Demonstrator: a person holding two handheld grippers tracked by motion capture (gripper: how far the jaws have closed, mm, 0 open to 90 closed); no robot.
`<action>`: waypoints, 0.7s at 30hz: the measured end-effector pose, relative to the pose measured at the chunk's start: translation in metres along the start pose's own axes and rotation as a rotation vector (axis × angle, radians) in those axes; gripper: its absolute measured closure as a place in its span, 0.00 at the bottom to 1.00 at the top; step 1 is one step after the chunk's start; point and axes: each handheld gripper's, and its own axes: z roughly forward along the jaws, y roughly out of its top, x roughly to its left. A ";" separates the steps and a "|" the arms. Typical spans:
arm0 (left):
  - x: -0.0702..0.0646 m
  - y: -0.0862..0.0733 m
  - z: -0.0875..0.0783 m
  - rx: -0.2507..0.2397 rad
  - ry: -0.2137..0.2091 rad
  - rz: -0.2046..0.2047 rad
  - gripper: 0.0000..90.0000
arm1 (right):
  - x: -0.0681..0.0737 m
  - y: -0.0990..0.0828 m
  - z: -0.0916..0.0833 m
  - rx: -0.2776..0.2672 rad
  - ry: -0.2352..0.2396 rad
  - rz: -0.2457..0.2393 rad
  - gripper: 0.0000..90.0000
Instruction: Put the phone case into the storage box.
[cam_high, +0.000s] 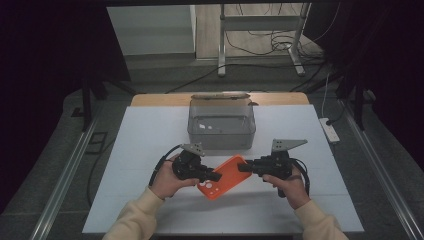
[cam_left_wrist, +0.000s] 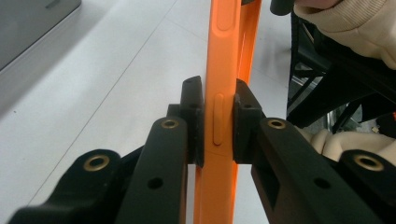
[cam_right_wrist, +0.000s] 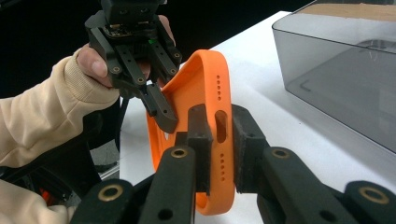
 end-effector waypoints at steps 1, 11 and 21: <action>0.000 0.000 0.000 -0.001 0.001 0.000 0.88 | 0.000 0.000 0.000 -0.001 0.001 0.001 0.88; -0.005 0.002 0.000 0.007 0.021 0.018 0.88 | -0.001 0.000 0.000 -0.009 -0.041 0.003 0.79; -0.006 0.002 -0.003 0.014 0.068 0.014 0.88 | 0.000 0.001 -0.002 -0.016 -0.133 -0.008 0.49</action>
